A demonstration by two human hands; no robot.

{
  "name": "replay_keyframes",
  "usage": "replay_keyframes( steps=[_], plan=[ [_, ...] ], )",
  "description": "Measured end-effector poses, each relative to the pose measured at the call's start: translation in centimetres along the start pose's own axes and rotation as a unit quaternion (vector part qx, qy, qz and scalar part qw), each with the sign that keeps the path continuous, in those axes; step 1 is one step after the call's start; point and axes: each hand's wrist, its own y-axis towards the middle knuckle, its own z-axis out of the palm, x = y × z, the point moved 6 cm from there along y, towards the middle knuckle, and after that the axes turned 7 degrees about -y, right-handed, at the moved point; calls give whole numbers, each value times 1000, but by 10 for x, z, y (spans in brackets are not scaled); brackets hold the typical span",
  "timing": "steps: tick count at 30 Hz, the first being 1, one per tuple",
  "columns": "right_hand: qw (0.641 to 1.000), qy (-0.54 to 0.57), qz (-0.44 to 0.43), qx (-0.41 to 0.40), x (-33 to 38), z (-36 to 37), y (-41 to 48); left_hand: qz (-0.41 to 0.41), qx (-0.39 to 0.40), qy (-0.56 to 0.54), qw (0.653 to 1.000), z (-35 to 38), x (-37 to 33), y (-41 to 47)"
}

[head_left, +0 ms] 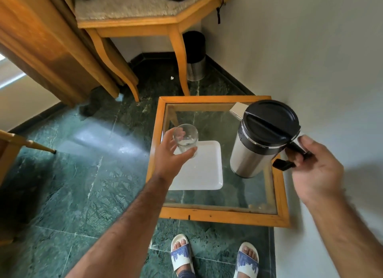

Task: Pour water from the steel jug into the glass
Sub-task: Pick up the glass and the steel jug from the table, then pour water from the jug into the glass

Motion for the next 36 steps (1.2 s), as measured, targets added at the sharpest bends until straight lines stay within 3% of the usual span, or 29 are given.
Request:
replay_keyframes(
  steps=[8, 17, 25, 36],
  plan=[
    [986, -115, -48, 111, 137, 74, -16, 66, 12, -34, 997, 13, -129, -27],
    [934, -258, -97, 228, 253, 162, -52, 127, -11, -34, 991, -2, -245, -66],
    [875, -366, -91, 304, 310, 219, -76, 130, -31, -30, 991, -26, -285, -89],
    [788, -488, -49, 373, 328, 270, -94, 109, -41, -20, 993, -35, -300, -104]
  ],
)
